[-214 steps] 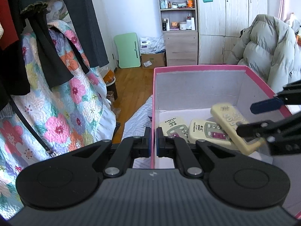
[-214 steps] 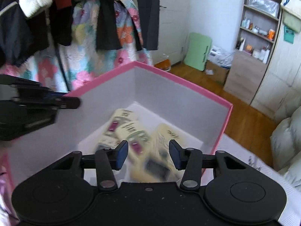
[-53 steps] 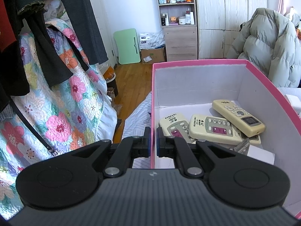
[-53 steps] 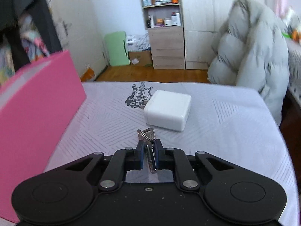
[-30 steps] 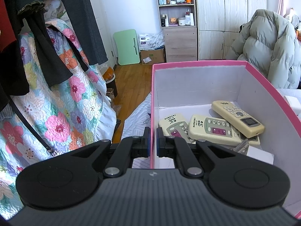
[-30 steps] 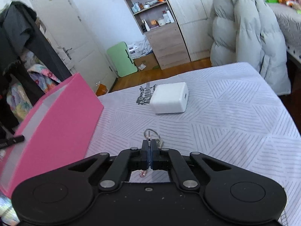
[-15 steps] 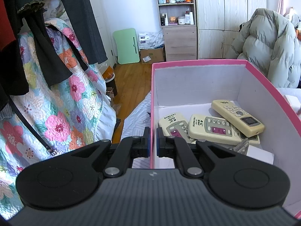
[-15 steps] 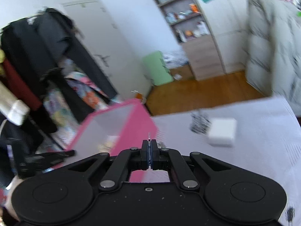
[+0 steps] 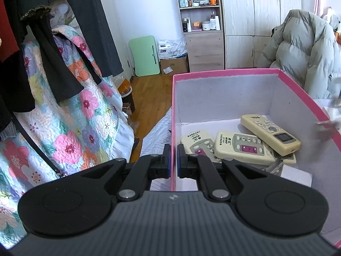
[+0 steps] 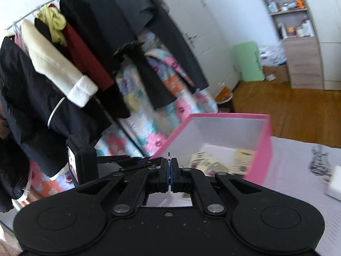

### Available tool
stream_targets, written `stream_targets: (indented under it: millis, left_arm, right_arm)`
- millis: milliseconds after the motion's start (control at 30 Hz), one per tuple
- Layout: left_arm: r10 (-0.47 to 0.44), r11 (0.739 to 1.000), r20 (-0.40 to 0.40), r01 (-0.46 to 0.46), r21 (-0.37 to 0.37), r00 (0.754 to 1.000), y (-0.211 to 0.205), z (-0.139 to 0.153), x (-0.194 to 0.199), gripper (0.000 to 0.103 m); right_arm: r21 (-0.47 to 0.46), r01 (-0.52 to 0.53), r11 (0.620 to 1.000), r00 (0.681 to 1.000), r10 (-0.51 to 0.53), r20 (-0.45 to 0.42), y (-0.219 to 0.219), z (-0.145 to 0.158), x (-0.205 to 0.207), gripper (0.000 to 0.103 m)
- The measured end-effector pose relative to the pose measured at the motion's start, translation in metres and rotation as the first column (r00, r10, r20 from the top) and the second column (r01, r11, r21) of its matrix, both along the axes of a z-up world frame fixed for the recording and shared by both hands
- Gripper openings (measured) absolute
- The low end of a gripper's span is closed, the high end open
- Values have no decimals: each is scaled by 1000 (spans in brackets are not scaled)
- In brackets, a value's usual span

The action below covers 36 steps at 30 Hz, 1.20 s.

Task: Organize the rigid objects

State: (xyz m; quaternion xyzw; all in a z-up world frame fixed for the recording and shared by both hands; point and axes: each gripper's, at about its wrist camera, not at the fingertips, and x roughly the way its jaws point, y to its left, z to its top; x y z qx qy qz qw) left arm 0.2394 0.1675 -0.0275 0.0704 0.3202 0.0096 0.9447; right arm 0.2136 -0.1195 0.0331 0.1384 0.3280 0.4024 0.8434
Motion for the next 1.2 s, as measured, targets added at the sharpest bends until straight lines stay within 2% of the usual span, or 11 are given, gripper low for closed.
stream_targets:
  millis: [133,233,433,500,567,700,767,900,1033,1200]
  left_arm:
    - [2,1000,11,-1,-19,1000,2,1,-1,3]
    - [1,1000,18,-1,-29,1000,4,2,-2,3]
    - [-2,999,24,3,-43,1000,5,2,-3,3]
    - [-3,999,26,4,-47,1000,6,2,-3,3]
    - [-2,999,25,3,-51,1000,7,2,-2,3]
    - [-7,999,25,8,-46,1000,7,2,-2,4]
    - [-7,999,25,8,-45,1000,5,1,-3,4]
    - [-6,999,24,7,-41,1000,4,1,-3,4]
    - [-5,999,24,6,-41,1000,4,1,-3,4]
    - [-5,999,22,6,-34,1000,4,1,-3,4]
  right_arm:
    - [-4,-63,998,997,63,-43,29,-8,22,3]
    - [-56,-95,994,991,89,-96,54,-27,48,3]
    - [-163,-100,982,988,78,-136,93,-47,89,3]
    - [-172,-112,979,985,86,-152,99,-49,97,8]
    - [-183,-73,980,989,48,-139,97,-47,98,11]
    - [-170,-32,985,995,15,-98,78,-36,88,15]
    - [-166,7,986,998,-18,-62,58,-28,78,22]
    - [-188,96,977,995,-98,-5,15,-15,63,26]
    - [-247,209,946,978,-205,42,-35,-13,49,35]
    - [-285,355,890,931,-364,21,-96,-30,46,41]
